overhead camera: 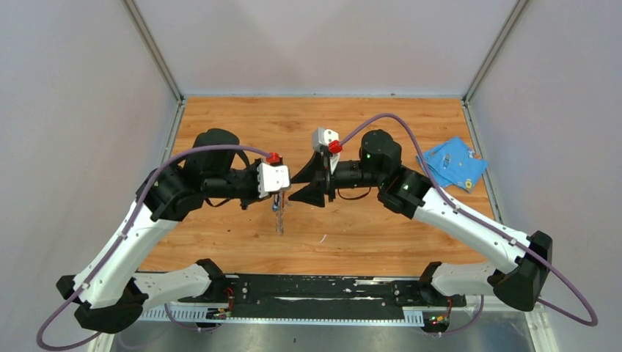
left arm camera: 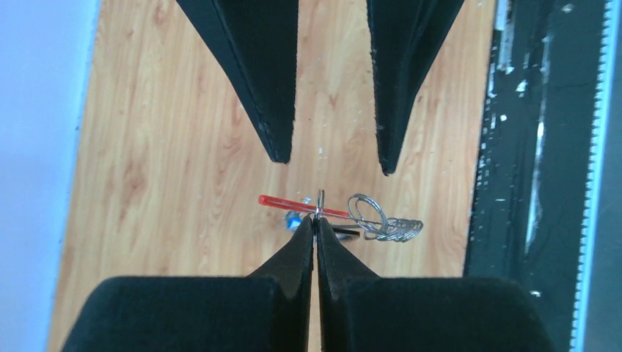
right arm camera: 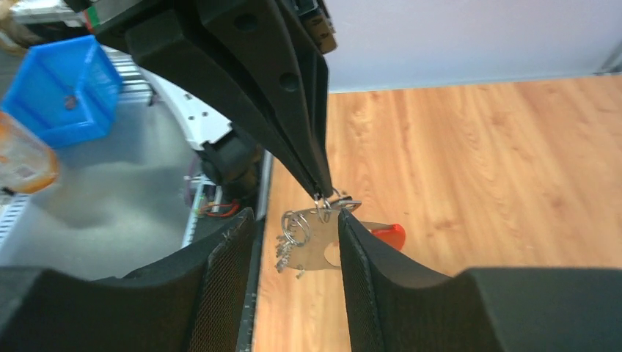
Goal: Put the keys on the keyring
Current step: Adjust the key on the keyring.
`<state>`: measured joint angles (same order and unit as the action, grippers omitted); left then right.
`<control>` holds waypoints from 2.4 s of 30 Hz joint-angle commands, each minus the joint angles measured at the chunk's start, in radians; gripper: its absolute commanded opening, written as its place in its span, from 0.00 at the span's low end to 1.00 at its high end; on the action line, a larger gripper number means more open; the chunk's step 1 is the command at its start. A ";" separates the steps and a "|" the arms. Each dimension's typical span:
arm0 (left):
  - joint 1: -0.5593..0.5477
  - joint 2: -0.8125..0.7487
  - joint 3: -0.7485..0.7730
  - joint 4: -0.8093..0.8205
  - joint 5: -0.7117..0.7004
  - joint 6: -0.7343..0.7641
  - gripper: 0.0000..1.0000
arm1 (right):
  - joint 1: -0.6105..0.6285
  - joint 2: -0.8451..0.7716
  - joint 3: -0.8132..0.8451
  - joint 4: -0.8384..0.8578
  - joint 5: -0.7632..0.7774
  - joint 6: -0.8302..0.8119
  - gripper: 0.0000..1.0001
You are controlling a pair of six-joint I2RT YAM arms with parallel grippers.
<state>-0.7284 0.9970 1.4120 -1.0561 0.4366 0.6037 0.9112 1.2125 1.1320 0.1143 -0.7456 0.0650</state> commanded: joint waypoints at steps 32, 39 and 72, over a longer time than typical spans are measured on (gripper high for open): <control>-0.019 0.242 0.335 -0.124 -0.325 -0.335 0.00 | 0.293 0.095 -0.284 0.516 1.055 -0.292 0.63; -0.019 0.240 0.342 -0.123 -0.325 -0.365 0.00 | 0.295 0.079 -0.294 0.542 1.042 -0.340 0.08; -0.029 0.419 0.417 -0.283 -0.448 -0.223 0.00 | 0.255 -0.169 -0.350 0.398 0.884 -0.113 0.66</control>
<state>-0.7513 1.3392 1.7344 -1.2442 0.0097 0.5369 1.1717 1.0527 0.8070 0.5014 0.1581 -0.1356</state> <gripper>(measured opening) 0.004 0.645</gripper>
